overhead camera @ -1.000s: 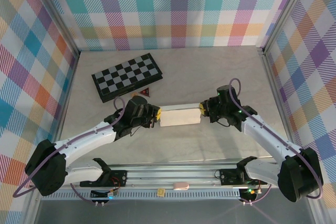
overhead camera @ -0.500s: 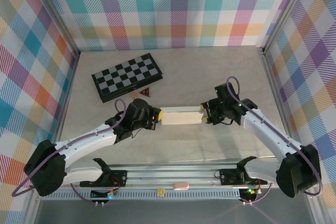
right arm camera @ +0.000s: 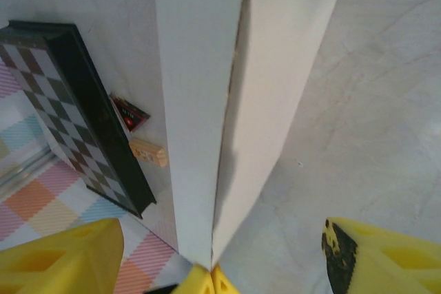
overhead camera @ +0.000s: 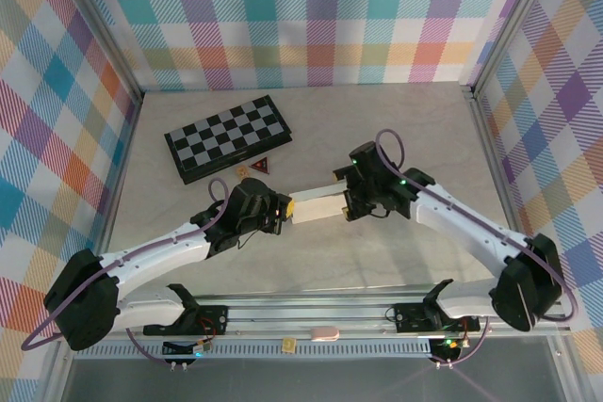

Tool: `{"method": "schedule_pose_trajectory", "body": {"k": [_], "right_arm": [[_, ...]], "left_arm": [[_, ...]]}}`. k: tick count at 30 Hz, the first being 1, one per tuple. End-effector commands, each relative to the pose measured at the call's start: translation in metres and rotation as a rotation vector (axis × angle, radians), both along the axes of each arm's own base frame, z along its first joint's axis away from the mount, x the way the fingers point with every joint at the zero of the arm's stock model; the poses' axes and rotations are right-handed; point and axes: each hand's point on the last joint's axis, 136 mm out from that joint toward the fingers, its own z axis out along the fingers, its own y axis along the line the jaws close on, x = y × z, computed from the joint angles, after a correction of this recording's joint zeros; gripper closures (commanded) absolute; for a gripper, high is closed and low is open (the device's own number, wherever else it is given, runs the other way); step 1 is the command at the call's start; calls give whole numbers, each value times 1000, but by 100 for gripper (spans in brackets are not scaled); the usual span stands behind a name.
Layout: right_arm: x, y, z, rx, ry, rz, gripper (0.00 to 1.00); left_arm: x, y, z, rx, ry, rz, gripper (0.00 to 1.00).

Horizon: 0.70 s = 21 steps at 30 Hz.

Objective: Fold the paper box

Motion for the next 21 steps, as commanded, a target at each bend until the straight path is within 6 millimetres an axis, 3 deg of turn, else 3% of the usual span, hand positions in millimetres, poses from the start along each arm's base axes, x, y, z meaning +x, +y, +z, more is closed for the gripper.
{"method": "schedule_pose_trajectory", "body": {"k": [1, 4, 12, 15, 17, 21], "right_arm": [[14, 13, -4, 26, 6, -26, 25], [12, 19, -15, 24, 47, -6, 27], [24, 12, -40, 12, -13, -23, 36], [25, 11, -51, 39, -37, -1, 48], [32, 8, -52, 65, -118, 14, 55], [48, 2, -49, 153, -298, 36, 62]], "left_arm": [[-18, 9, -38, 89, 99, -18, 96], [-17, 8, -37, 90, 95, -20, 96], [-17, 4, -34, 89, 91, -40, 94], [-15, 2, -30, 87, 71, -49, 92], [-12, 0, -23, 84, 45, -65, 87], [-13, 2, -3, 142, 10, -113, 65]]}}
